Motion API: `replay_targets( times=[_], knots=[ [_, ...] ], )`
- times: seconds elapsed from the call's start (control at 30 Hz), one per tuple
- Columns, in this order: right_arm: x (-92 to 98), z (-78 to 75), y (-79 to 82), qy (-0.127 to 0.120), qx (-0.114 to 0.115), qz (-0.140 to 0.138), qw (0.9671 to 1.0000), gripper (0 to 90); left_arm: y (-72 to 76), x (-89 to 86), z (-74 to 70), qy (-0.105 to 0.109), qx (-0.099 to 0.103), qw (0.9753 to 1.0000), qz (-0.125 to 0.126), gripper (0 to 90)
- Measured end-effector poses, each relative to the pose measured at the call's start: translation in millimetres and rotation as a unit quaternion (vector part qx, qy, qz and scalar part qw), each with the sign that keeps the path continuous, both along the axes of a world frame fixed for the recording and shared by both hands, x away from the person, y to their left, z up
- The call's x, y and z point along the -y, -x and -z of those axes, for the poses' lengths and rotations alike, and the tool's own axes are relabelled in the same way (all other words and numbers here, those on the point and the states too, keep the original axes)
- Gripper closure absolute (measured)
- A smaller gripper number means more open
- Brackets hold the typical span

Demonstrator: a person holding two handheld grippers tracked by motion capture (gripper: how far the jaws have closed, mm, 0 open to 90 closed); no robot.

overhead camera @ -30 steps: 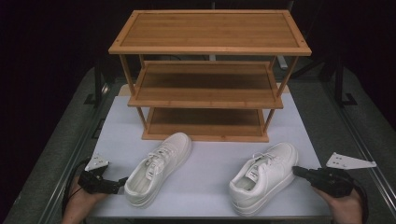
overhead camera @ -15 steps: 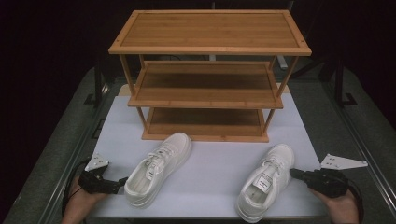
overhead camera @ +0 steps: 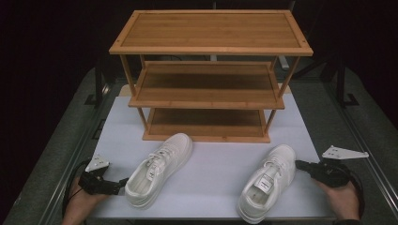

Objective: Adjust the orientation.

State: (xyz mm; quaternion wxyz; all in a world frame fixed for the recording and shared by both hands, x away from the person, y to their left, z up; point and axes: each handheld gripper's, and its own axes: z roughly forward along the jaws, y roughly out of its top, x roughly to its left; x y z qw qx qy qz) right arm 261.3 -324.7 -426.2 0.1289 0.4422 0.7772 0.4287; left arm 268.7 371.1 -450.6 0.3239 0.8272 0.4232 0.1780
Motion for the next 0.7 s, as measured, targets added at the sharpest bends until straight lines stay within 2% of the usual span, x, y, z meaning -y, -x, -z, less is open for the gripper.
replay_targets(
  times=[0.27, 0.7],
  knots=[
    [-0.9, 2.7, -6.9, -0.015, 0.000, -0.004, 0.9999, 89.9, 0.1, 0.2, 0.2, 0.002, 0.000, 1.0000, -0.001, 0.0],
    [-30.8, 1.6, -43.9, -0.010, -0.006, -0.024, 0.9996, 89.9, -0.1, 0.1, 0.2, 0.002, 0.000, 1.0000, -0.001, 0.0]
  ],
)
